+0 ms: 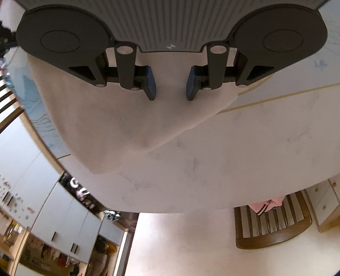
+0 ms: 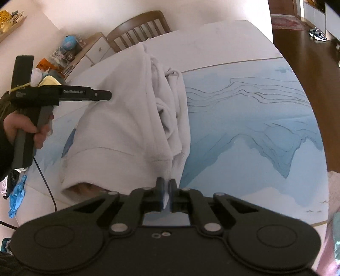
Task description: Fold clothes
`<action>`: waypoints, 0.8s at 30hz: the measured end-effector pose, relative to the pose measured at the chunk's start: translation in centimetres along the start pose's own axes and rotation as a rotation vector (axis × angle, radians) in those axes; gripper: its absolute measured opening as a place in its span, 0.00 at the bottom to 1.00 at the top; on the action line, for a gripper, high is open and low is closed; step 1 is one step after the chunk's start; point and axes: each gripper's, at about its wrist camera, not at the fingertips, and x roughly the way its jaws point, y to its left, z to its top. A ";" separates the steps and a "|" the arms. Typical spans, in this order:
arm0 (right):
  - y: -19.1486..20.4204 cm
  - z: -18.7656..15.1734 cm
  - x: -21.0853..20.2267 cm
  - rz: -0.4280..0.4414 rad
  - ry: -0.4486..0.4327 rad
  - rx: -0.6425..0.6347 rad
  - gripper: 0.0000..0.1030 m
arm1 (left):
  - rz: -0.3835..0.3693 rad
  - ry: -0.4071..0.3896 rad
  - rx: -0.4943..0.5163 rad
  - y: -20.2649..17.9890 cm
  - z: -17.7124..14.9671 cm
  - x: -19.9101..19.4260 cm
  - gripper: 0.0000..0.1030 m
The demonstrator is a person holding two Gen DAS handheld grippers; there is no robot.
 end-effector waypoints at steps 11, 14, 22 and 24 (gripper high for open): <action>1.1 6.3 -3.0 -0.052 -0.156 -0.334 1.00 | -0.005 -0.051 0.080 -0.9 -0.7 -4.6 0.30; 3.7 7.8 -2.0 -0.016 -0.185 -0.446 1.00 | -0.025 -0.040 0.043 -0.9 -2.4 -5.9 0.30; 6.0 9.5 4.9 -0.046 -0.088 -0.585 1.00 | -0.051 0.015 -0.031 -1.5 -5.9 -5.0 0.50; 5.1 9.9 5.8 -0.040 -0.061 -0.557 1.00 | -0.053 0.017 -0.034 -1.6 -6.0 -4.6 0.50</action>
